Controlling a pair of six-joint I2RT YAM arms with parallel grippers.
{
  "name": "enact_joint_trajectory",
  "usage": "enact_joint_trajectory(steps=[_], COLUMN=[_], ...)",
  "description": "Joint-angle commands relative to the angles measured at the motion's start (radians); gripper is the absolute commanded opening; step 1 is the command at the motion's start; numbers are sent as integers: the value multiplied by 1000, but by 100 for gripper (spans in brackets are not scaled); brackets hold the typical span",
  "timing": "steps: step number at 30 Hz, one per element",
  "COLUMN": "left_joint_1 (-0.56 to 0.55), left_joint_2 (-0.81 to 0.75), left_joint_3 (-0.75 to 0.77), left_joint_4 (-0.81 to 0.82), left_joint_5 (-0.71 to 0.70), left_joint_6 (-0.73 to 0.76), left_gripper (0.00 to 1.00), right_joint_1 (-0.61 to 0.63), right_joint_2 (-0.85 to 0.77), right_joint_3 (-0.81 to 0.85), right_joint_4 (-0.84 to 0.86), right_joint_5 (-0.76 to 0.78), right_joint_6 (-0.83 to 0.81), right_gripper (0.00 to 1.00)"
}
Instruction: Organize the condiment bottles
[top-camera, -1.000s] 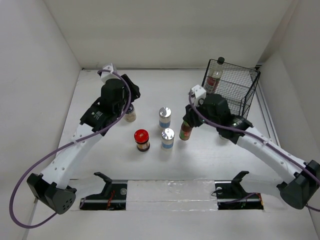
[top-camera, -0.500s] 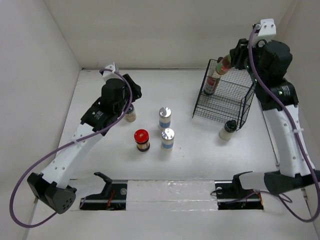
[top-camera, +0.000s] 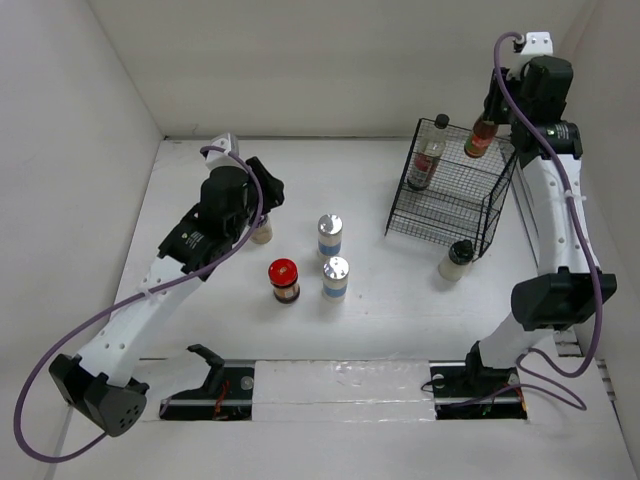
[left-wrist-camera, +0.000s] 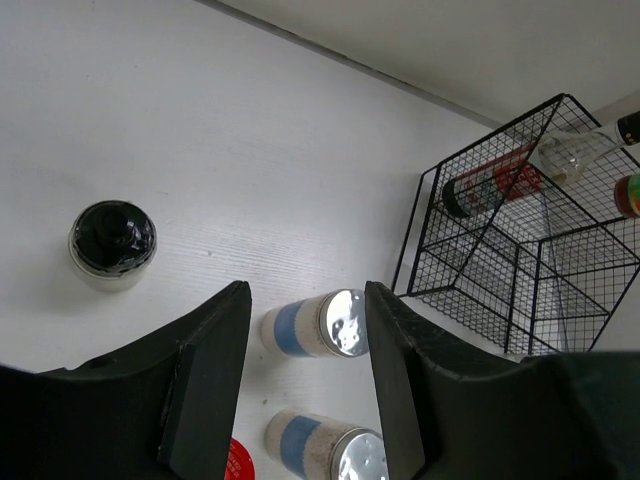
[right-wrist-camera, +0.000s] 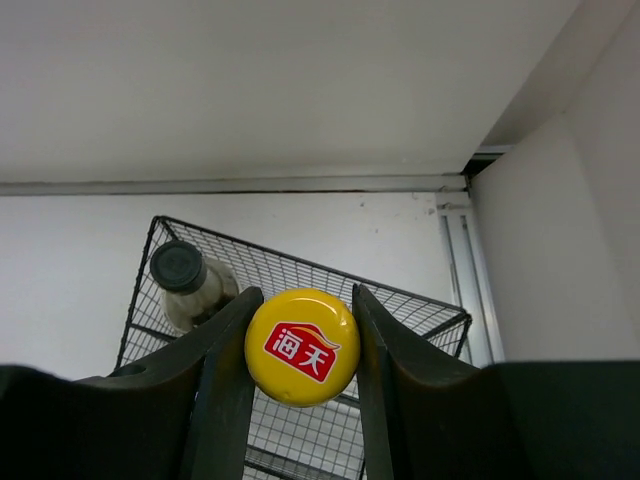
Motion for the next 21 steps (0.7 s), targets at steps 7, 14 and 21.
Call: enact_joint_trajectory(steps=[7,14,21], left_joint_1=[-3,-3,-3], left_joint_2=[-26,-17,3], left_joint_3=[-21,-21,-21], left_joint_4=[16,16,25], left_joint_5=[-6,-6,-6], left_joint_6=[-3,-3,-3], left_gripper=[45,45,45], right_joint_1=[-21,-21,-12], right_joint_2=[33,56,76], right_joint_3=[129,19,-146], right_joint_4=[180,246,301], right_joint_5=[-49,-68,-77], right_joint_6=[-22,-4,16], right_gripper=[4,4,4])
